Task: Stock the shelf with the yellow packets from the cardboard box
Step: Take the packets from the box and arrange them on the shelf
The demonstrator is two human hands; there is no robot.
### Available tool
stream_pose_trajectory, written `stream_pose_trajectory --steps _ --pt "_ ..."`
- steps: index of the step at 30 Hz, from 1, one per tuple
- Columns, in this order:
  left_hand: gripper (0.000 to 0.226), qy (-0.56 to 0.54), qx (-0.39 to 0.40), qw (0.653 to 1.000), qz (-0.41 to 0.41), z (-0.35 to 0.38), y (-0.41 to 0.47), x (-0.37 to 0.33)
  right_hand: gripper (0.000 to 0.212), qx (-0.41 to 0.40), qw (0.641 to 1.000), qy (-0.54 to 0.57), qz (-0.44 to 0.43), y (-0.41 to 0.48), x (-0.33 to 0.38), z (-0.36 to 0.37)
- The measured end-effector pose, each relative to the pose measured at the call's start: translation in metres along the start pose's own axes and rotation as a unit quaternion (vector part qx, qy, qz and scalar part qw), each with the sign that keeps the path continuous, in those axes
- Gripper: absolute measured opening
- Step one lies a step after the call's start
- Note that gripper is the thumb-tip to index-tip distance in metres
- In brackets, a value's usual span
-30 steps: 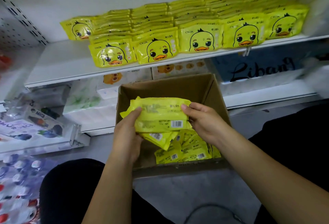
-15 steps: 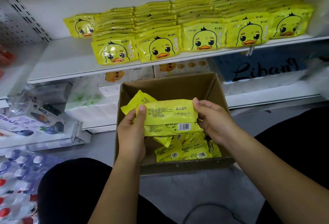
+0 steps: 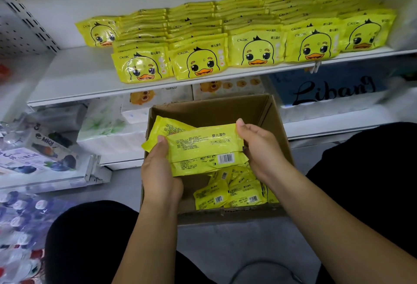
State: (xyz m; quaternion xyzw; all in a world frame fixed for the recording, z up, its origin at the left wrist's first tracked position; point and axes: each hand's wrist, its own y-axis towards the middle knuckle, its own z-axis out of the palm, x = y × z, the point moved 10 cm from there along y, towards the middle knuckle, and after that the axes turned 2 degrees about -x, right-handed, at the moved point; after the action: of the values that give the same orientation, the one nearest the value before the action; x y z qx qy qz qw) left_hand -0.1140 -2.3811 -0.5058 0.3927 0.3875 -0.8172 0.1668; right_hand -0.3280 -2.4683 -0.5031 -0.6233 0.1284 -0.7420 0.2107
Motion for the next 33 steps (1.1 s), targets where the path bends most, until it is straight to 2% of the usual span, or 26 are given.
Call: stream_pose_trajectory --steps 4,8,11,13,16,22,25,29,33 --pt "0.03 -0.021 -0.005 1.0 0.009 -0.003 0.006 -0.008 0.035 0.103 0.993 0.011 0.055 -0.013 -0.019 0.019" --pt "0.034 -0.002 -0.001 1.0 -0.013 -0.004 0.013 -0.006 0.017 0.059 0.998 0.027 0.0 -0.007 -0.009 0.016" --pt "0.046 0.044 0.017 0.996 -0.073 -0.005 0.01 0.016 0.018 0.041 0.997 0.063 -0.014 0.0 0.002 0.015" --pt "0.043 0.077 0.01 0.992 -0.102 -0.009 0.006 0.032 0.019 0.041 0.997 0.068 -0.016 0.002 0.003 0.015" --pt "0.036 0.078 -0.008 0.991 -0.109 -0.012 0.005 0.04 0.021 0.046 0.998 0.039 -0.015 0.0 0.0 0.015" --pt "0.039 0.042 -0.021 0.992 -0.113 -0.019 0.013 0.032 0.022 0.074 0.997 0.015 -0.018 -0.006 0.0 0.023" --pt "0.028 0.019 -0.03 0.995 -0.09 -0.021 0.015 0.025 0.012 0.083 0.996 -0.01 -0.033 -0.01 0.006 0.026" --pt "0.015 0.028 -0.049 0.998 -0.005 -0.024 0.012 0.004 0.014 0.014 0.989 -0.091 -0.112 -0.011 0.023 0.02" --pt "0.018 0.014 -0.069 0.996 0.049 -0.024 0.004 -0.012 0.018 -0.008 0.989 -0.07 -0.126 -0.014 0.023 0.03"
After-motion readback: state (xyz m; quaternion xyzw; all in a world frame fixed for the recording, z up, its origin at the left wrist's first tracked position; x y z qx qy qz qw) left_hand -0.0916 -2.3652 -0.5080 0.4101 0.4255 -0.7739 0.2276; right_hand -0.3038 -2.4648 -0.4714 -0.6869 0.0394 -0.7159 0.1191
